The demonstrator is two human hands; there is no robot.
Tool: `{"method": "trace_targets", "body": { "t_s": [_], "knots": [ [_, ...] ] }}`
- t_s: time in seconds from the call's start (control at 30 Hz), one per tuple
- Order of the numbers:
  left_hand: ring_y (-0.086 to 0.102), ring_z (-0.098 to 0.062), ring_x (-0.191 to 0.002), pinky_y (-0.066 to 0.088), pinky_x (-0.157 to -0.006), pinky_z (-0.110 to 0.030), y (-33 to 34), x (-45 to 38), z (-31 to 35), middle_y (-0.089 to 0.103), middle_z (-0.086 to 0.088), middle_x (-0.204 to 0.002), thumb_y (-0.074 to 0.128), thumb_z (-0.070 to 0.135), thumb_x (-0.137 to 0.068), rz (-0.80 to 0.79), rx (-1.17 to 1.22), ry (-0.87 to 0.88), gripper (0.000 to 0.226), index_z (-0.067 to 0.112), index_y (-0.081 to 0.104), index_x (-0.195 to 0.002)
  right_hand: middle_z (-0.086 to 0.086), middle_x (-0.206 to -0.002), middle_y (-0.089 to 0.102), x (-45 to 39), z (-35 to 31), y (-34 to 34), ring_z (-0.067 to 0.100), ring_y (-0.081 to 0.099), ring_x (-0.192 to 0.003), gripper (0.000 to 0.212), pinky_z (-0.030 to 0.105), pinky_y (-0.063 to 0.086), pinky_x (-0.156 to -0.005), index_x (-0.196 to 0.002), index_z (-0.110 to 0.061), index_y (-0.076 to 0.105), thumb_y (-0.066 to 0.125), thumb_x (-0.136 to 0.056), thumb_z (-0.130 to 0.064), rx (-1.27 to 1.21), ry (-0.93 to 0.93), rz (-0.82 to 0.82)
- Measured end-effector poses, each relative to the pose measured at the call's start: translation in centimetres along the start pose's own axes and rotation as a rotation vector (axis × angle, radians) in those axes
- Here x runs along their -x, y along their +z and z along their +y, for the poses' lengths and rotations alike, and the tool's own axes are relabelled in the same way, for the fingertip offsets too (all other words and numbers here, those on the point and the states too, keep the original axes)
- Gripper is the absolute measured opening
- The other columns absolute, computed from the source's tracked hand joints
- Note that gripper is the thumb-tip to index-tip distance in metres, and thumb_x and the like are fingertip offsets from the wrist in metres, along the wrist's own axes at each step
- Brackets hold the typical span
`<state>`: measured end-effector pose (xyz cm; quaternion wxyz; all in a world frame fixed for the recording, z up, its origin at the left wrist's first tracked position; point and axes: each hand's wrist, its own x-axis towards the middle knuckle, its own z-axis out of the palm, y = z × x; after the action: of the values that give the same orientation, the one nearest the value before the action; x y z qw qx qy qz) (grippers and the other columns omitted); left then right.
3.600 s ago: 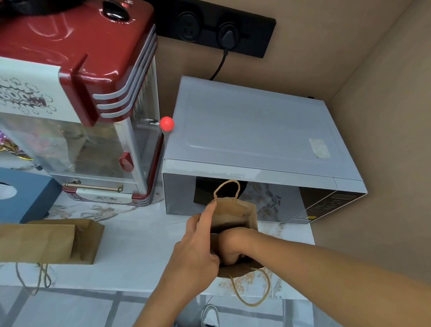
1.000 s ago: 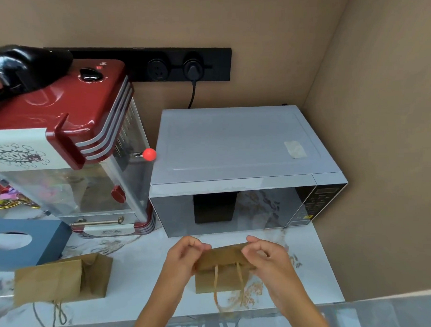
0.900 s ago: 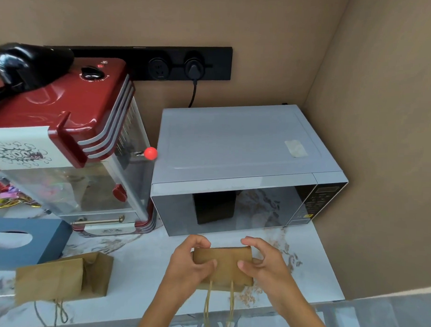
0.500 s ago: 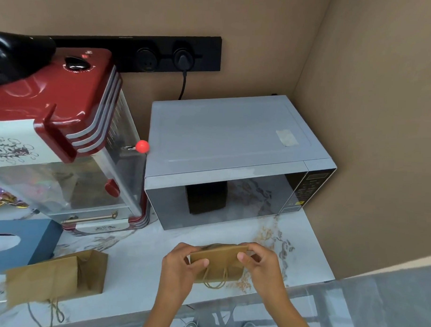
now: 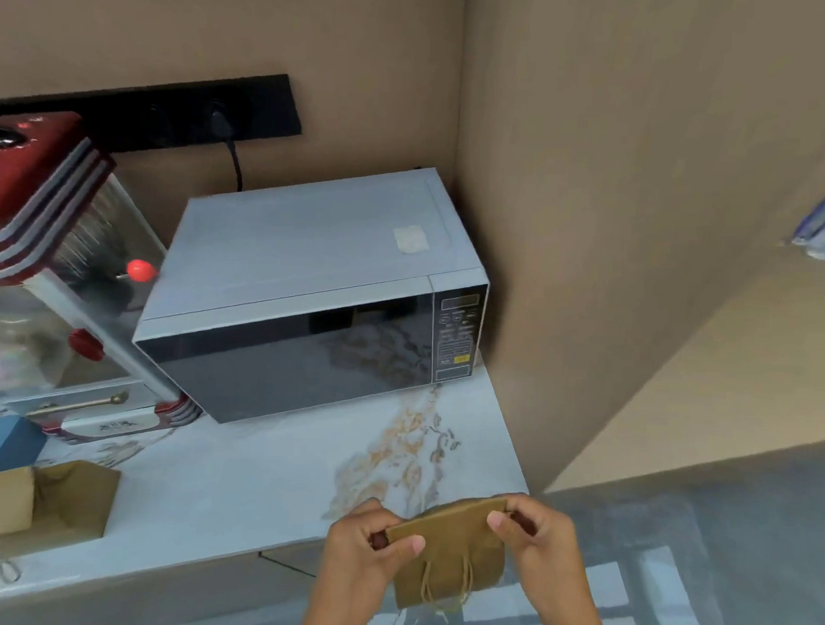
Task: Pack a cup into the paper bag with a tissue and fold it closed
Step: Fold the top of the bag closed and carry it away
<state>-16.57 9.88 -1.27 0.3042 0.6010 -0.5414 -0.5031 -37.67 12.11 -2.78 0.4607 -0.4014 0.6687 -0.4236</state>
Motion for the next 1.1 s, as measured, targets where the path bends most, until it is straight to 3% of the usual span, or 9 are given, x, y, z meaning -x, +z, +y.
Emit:
{"method": "trace_targets", "body": {
  "t_s": [0.07, 0.27, 0.43, 0.53, 0.7, 0.8, 0.9, 1.03, 1.1],
  "knots": [
    [0.036, -0.009, -0.054, 0.027, -0.054, -0.019, 4.0, 1.2, 1.2, 0.042, -0.002, -0.066, 0.087, 0.005, -0.069, 0.005, 0.0, -0.013, 0.023, 0.009, 0.07, -0.055, -0.003, -0.059, 0.068, 0.4, 1.1, -4.2, 0.016, 0.059, -0.063, 0.025, 0.026, 0.048, -0.061, -0.067, -0.018, 0.072, 0.069, -0.085, 0.0, -0.004, 0.017, 0.004],
    [0.041, 0.0, -0.049, 0.031, -0.051, -0.014, 14.3, 2.6, 5.4, 0.047, 0.011, -0.056, 0.086, 0.005, -0.07, -0.035, -0.011, 0.033, 0.032, 0.024, 0.071, -0.05, 0.002, -0.068, 0.072, 0.8, 2.6, -15.2, 0.013, 0.062, -0.068, 0.02, 0.03, 0.05, -0.067, -0.073, -0.019, 0.075, 0.068, -0.085, -0.004, -0.057, 0.062, 0.055],
    [0.04, -0.003, -0.051, 0.03, -0.054, -0.017, 20.7, 1.1, 8.7, 0.043, 0.003, -0.064, 0.08, 0.002, -0.076, -0.043, -0.021, 0.057, 0.025, 0.02, 0.073, -0.058, 0.012, -0.069, 0.07, -2.0, 2.9, -21.6, 0.014, 0.059, -0.065, 0.019, 0.031, 0.049, -0.066, -0.074, -0.015, 0.074, 0.067, -0.085, -0.001, -0.083, 0.039, 0.066],
    [0.042, -0.003, -0.054, 0.033, -0.057, -0.02, 24.0, -0.8, 10.2, 0.044, 0.003, -0.066, 0.079, 0.007, -0.079, -0.031, -0.037, 0.08, 0.032, 0.031, 0.073, -0.059, 0.011, -0.068, 0.071, -5.2, 2.9, -24.8, 0.014, 0.059, -0.064, 0.021, 0.03, 0.048, -0.064, -0.074, -0.015, 0.075, 0.067, -0.085, -0.001, -0.063, 0.017, 0.06],
    [0.043, -0.003, -0.053, 0.036, -0.057, -0.027, 30.3, -5.7, 12.5, 0.044, 0.004, -0.063, 0.08, 0.004, -0.077, 0.036, -0.012, 0.107, 0.025, 0.025, 0.074, -0.065, -0.006, -0.061, 0.069, -11.6, 2.6, -30.5, 0.002, 0.057, -0.058, 0.029, 0.024, 0.048, -0.062, -0.075, -0.027, 0.075, 0.066, -0.087, -0.003, -0.034, 0.011, 0.04],
    [0.044, -0.002, -0.052, 0.034, -0.052, -0.015, 34.5, -9.6, 14.9, 0.047, 0.01, -0.061, 0.079, 0.002, -0.077, 0.043, 0.001, 0.118, 0.028, 0.025, 0.073, -0.064, -0.006, -0.061, 0.069, -15.2, 2.3, -34.8, 0.001, 0.057, -0.057, 0.028, 0.019, 0.048, -0.059, -0.076, -0.026, 0.076, 0.066, -0.087, -0.003, -0.043, 0.013, 0.057],
    [0.043, -0.001, -0.052, 0.033, -0.05, -0.013, 38.3, -12.8, 18.2, 0.044, 0.007, -0.062, 0.08, 0.0, -0.076, 0.026, 0.006, 0.148, 0.033, 0.027, 0.072, -0.058, -0.003, -0.064, 0.071, -18.0, 1.6, -39.3, 0.005, 0.059, -0.06, 0.027, 0.016, 0.049, -0.058, -0.078, -0.022, 0.076, 0.064, -0.088, 0.0, -0.075, 0.006, 0.06],
    [0.043, -0.001, -0.053, 0.032, -0.052, -0.014, 42.4, -16.7, 21.5, 0.045, 0.008, -0.064, 0.08, 0.003, -0.076, 0.027, 0.002, 0.161, 0.018, 0.013, 0.072, -0.063, 0.012, -0.072, 0.073, -22.1, 0.8, -43.9, 0.011, 0.06, -0.063, 0.026, 0.031, 0.051, -0.066, -0.079, -0.02, 0.077, 0.064, -0.088, 0.001, -0.104, -0.007, 0.091],
    [0.044, -0.002, -0.054, 0.034, -0.053, -0.014, 44.3, -18.3, 22.6, 0.049, 0.006, -0.065, 0.079, 0.002, -0.076, 0.048, 0.005, 0.152, 0.016, 0.013, 0.074, -0.065, 0.01, -0.071, 0.073, -24.3, 0.6, -45.9, 0.01, 0.06, -0.063, 0.025, 0.035, 0.051, -0.068, -0.08, -0.02, 0.077, 0.065, -0.088, 0.0, -0.102, -0.019, 0.086]
  ]
}}
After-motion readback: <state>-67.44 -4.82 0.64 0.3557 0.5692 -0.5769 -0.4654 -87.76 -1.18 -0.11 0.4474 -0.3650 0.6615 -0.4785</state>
